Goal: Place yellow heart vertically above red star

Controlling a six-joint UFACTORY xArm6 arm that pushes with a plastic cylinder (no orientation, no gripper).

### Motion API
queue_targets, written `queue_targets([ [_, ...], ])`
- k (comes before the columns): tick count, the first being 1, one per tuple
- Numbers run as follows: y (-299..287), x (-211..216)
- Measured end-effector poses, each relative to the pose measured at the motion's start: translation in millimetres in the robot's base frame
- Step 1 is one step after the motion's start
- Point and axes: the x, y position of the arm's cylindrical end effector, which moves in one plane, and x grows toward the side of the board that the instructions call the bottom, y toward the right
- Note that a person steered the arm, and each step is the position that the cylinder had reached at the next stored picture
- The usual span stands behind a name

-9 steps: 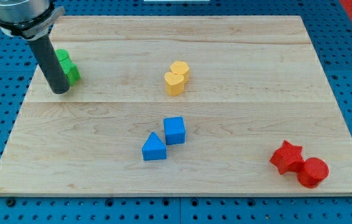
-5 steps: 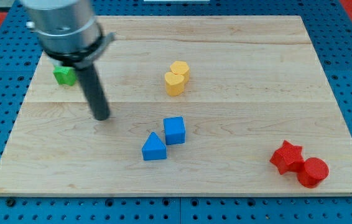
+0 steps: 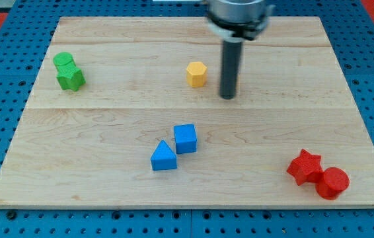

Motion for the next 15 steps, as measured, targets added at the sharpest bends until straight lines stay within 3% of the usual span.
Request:
queue_targets([
  [1, -52.4, -16.5],
  [2, -43.7, -33.5],
  [3, 34.8, -49.1],
  [5, 60.0, -95.0],
  [7, 118.3, -81.5],
  [8, 123.3, -93.9],
  [9, 171.5, -116.9],
  [10, 175.2, -88.7],
  [11, 136.9, -69.4],
  [12, 114.1, -23.8],
  [14, 98.6, -42.1],
  [15, 88.2, -4.0],
])
